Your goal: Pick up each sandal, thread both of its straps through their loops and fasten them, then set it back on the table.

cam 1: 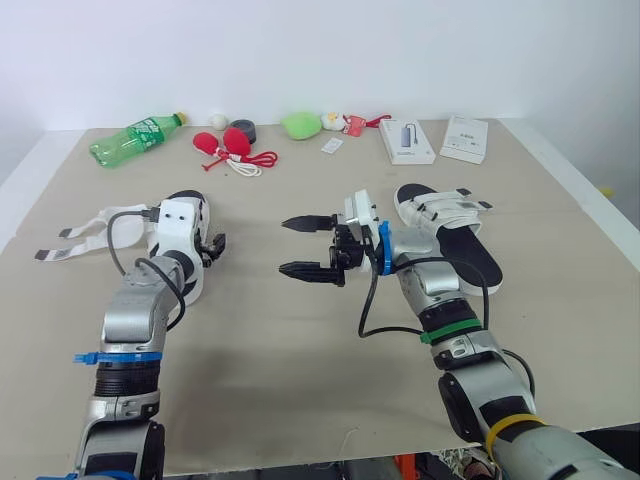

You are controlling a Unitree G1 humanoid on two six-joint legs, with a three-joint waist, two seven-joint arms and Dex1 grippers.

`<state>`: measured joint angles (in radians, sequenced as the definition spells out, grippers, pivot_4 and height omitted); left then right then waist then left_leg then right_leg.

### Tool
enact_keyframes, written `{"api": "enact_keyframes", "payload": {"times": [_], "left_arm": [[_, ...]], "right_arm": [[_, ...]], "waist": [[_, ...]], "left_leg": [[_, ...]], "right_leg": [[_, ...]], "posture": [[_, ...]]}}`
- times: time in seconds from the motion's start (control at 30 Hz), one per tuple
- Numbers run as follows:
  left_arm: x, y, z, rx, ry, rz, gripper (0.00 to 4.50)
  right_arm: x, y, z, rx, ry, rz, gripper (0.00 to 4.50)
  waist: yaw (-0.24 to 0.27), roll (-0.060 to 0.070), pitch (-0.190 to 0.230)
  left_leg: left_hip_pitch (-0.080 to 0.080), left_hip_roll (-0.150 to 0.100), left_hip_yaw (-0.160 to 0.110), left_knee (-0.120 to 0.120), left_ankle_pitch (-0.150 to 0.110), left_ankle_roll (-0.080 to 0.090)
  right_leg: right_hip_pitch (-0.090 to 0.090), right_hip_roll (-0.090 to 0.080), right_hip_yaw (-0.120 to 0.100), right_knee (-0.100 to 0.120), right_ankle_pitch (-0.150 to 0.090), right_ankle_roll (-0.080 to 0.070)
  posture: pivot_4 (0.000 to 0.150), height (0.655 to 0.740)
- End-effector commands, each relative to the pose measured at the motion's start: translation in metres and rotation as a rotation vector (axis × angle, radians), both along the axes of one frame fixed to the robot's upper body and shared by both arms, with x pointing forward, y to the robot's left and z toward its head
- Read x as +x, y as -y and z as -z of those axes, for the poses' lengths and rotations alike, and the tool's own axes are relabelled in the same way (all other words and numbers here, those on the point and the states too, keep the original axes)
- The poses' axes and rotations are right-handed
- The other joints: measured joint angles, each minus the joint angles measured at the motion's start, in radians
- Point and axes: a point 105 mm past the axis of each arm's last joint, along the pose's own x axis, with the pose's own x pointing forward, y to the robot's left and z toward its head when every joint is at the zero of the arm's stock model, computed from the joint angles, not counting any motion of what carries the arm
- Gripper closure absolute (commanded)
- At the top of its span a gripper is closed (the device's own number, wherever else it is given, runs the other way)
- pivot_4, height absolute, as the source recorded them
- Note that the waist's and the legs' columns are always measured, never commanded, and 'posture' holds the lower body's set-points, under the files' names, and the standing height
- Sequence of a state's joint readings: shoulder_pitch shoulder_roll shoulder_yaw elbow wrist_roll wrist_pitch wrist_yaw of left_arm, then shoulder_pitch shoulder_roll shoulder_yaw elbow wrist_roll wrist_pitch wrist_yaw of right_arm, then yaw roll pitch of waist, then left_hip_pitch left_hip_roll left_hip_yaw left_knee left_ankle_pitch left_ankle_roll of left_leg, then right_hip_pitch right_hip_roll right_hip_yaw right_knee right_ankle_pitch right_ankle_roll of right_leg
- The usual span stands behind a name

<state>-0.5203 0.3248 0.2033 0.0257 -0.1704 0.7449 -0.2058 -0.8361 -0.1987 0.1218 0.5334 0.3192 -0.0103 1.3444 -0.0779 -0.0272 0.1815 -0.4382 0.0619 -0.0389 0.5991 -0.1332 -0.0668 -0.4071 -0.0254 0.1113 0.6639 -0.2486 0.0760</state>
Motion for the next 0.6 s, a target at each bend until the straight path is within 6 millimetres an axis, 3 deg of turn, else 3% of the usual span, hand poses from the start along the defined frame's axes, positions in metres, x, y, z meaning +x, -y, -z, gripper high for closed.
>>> {"api": "enact_keyframes", "payload": {"times": [0.03,0.13,0.17,0.3,0.47,0.6], "left_arm": [[0.004,-0.007,-0.006,-0.016,0.014,0.001,3.28],[0.0,-0.002,-0.015,0.008,0.047,0.082,4.32],[-0.005,0.004,-0.019,0.031,0.064,0.147,4.43],[-0.049,0.029,-0.025,0.242,0.118,0.51,4.43],[-0.11,0.058,-0.017,0.484,0.16,0.953,4.43],[-0.131,0.07,-0.005,0.568,0.167,1.135,4.43]], "right_arm": [[-0.003,0.003,-0.011,0.022,0.036,-0.008,0.0],[-0.002,0.006,-0.012,0.022,0.034,0.0,0.0],[-0.002,0.007,-0.012,0.023,0.034,0.0,0.0],[-0.005,0.014,-0.013,0.007,0.032,-0.003,0.0],[0.009,0.052,-0.007,-0.062,-0.022,0.167,0.0],[0.004,0.087,0.005,-0.169,-0.07,0.248,0.0]], "waist": [[0.001,0.0,0.0],[0.001,0.0,0.0],[0.001,0.0,0.0],[-0.002,0.0,0.0],[0.003,-0.002,0.001],[0.019,-0.002,0.001]], "left_leg": [[0.0,0.0,0.0,0.0,0.0,0.0],[0.0,0.0,0.0,0.0,0.0,-0.001],[0.0,0.0,0.0,0.0,0.001,-0.001],[0.0,0.0,0.0,-0.002,0.0,-0.004],[-0.001,0.001,-0.001,-0.004,-0.002,-0.007],[-0.001,0.001,0.001,-0.006,-0.004,-0.01]], "right_leg": [[0.0,0.0,0.0,0.0,0.0,0.0],[0.0,0.0,0.0,0.0,0.0,0.0],[0.0,0.0,0.0,0.0,0.0,0.0],[-0.001,0.0,0.0,0.0,-0.002,-0.001],[-0.003,0.0,-0.001,0.0,-0.006,-0.003],[-0.002,-0.003,-0.001,-0.001,-0.011,-0.009]], "posture": [[0.15,0.74],[0.15,0.74],[0.15,0.74],[0.15,0.74],[0.15,0.74],[0.15,0.74]]}}
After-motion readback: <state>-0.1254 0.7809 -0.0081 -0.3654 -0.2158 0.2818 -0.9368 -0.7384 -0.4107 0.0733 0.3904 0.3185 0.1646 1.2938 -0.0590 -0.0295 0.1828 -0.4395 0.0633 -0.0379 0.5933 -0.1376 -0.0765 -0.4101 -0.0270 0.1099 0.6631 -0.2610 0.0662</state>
